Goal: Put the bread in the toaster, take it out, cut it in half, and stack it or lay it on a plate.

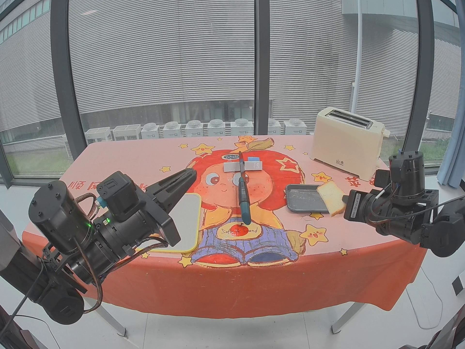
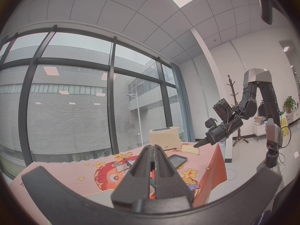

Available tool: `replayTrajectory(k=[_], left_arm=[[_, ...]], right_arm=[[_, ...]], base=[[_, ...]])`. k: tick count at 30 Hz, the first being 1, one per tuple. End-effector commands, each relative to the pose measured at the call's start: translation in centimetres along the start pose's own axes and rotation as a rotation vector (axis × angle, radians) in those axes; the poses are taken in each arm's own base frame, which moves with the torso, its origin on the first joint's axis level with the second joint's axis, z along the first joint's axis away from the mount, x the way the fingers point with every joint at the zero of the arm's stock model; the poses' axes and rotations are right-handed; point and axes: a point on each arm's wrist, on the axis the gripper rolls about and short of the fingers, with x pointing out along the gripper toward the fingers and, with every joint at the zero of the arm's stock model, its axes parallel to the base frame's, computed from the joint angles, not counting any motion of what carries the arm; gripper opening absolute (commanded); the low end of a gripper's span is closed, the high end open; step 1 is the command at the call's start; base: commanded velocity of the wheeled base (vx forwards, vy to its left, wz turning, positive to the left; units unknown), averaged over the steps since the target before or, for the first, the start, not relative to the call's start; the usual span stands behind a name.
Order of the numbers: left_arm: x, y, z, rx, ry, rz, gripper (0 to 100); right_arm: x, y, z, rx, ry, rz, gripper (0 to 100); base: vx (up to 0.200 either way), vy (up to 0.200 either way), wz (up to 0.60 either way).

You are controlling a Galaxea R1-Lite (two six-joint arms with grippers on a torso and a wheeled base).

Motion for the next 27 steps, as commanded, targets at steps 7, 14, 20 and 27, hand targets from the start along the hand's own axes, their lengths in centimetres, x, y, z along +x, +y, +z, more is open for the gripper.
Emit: replayTrajectory(k=[7,14,20,27], left_arm=[[0.3,-1.4,0.5,-0.012,-0.032,-0.048,0],[2.6,-3.1,2.4,-0.116,-0.132,-0.062,0],[3.2,-3.0,2.5,-0.165,-0.144,-0.038,0],[3.1,-3.1,2.4,-0.187,-0.136,-0.046,0]], right_arm=[[0.0,-0.2,0.0,0.003,-0.001,-0.009,0],[0.4,-0.9,0.3,0.015,-0.003,-0.031,0],[1.1,-1.2,0.3,0.087,0.010,-0.047,0],[2.1,-1.4,-0.7,0.093,0.055,-0.071,0]], base=[[0.171,0.000,0.00],[0.000,0.000,0.00],[0.000,0.000,0.00],[0.000,0.000,0.00]])
